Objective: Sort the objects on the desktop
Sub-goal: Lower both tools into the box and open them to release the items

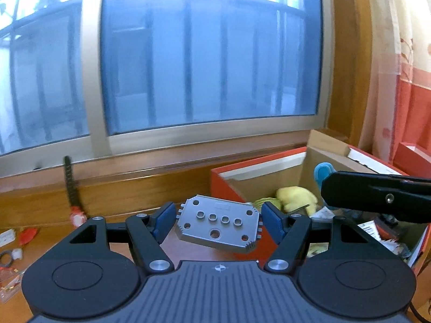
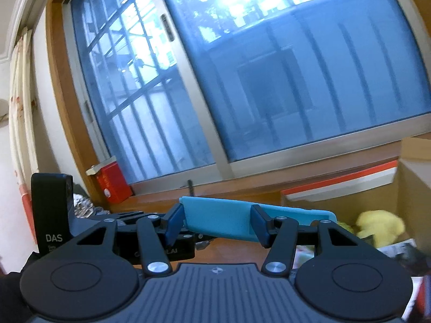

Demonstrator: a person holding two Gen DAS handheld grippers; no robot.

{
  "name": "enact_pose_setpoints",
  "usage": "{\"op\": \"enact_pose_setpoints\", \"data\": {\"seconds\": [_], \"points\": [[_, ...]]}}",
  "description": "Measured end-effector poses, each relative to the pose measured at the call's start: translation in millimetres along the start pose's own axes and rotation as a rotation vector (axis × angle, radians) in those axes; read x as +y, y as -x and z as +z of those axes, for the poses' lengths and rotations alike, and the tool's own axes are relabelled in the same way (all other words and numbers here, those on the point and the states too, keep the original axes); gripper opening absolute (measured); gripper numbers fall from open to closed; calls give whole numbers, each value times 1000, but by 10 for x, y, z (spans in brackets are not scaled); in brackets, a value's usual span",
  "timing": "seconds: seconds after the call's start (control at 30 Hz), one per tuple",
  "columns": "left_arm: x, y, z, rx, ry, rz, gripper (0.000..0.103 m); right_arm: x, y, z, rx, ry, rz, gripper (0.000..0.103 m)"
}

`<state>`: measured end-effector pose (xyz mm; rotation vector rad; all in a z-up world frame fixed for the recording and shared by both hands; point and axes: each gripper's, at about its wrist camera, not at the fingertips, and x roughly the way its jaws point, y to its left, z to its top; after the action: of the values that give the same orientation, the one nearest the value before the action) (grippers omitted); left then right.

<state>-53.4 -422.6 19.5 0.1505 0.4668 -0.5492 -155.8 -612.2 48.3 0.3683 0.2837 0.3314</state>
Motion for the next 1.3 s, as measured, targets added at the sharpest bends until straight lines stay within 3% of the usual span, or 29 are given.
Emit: {"op": "enact_pose_setpoints", "data": {"seconds": [0.7, 1.3], "points": [[-870, -384, 84, 35, -101, -180, 69, -748, 409, -53, -70, -90, -216, 57], [-911, -372, 57, 43, -89, -188, 70, -830, 362, -68, -45, -89, -305, 58]]}}
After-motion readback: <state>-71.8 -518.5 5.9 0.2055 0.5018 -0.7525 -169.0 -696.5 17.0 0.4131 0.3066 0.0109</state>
